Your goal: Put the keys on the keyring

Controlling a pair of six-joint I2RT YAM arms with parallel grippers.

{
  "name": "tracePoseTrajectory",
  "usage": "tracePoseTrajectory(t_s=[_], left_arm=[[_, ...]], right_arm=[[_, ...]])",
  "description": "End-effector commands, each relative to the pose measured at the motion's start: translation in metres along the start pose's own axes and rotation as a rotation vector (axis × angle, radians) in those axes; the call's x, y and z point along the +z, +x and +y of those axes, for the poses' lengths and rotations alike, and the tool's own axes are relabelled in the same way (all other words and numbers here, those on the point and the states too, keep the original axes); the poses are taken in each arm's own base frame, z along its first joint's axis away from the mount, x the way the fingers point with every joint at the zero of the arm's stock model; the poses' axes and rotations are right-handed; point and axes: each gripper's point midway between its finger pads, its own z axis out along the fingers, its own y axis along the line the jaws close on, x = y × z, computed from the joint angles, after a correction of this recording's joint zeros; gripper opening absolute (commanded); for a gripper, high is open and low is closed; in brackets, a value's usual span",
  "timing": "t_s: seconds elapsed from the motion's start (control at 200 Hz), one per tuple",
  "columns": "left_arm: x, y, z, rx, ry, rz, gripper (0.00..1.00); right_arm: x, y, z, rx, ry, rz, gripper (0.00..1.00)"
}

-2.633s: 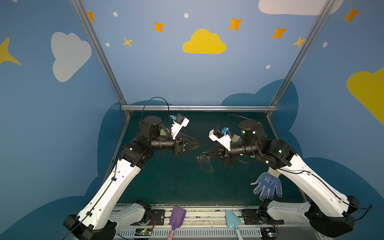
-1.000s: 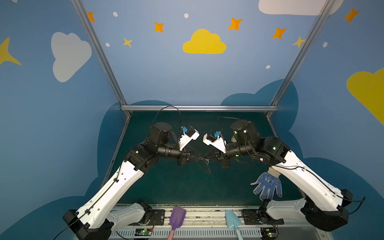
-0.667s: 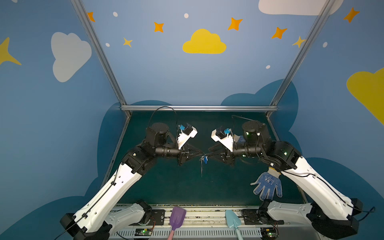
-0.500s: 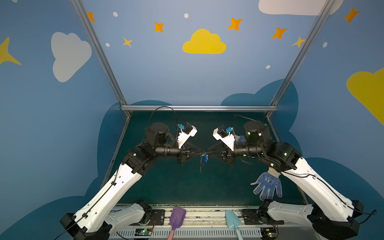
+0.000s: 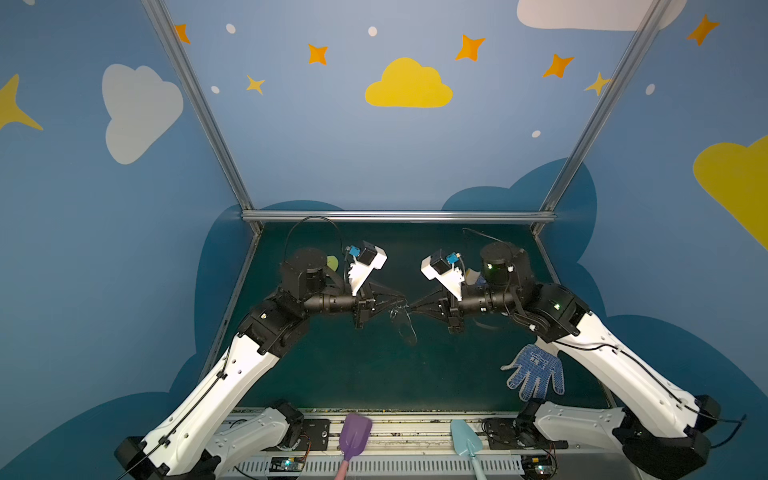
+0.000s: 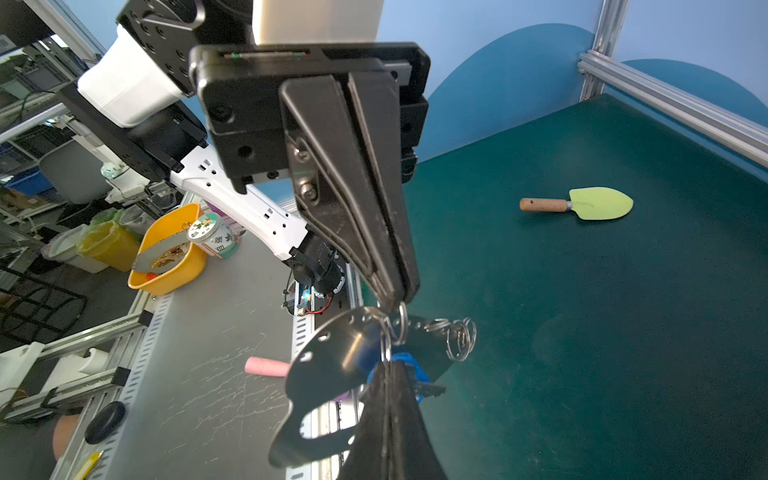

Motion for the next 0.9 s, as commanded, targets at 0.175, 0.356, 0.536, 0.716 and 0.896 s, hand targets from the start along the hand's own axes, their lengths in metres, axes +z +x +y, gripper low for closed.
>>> tracePoseTrajectory(t_s=[0.175, 0.356, 0.536, 0.716, 0.896], left_arm=[[-0.005, -0.013, -0.007, 0.032, 0.019, -0.055, 0.03], [-0.006, -0.012, -0.009, 0.032, 0.027, -0.055, 0.03], [-0.006, -0.013, -0.011, 0.033, 0.034, -0.066, 0.03], [-0.007, -0.016, -0.011, 0.039, 0.032, -0.080, 0.03], [-0.008, -0.018, -0.014, 0.041, 0.039, -0.086, 0.03]], right_arm=[[0.001, -0.005, 0.003, 0.021, -0.018, -0.045, 0.31], [-0.017, -0.024, -0.015, 0.058, 0.045, -0.154, 0.32], [-0.012, -0.029, -0.016, 0.081, 0.000, -0.171, 0.30], [-0.004, -0.030, -0.009, 0.102, -0.091, -0.180, 0.28], [-0.001, -0.028, -0.005, 0.122, -0.143, -0.198, 0.28]])
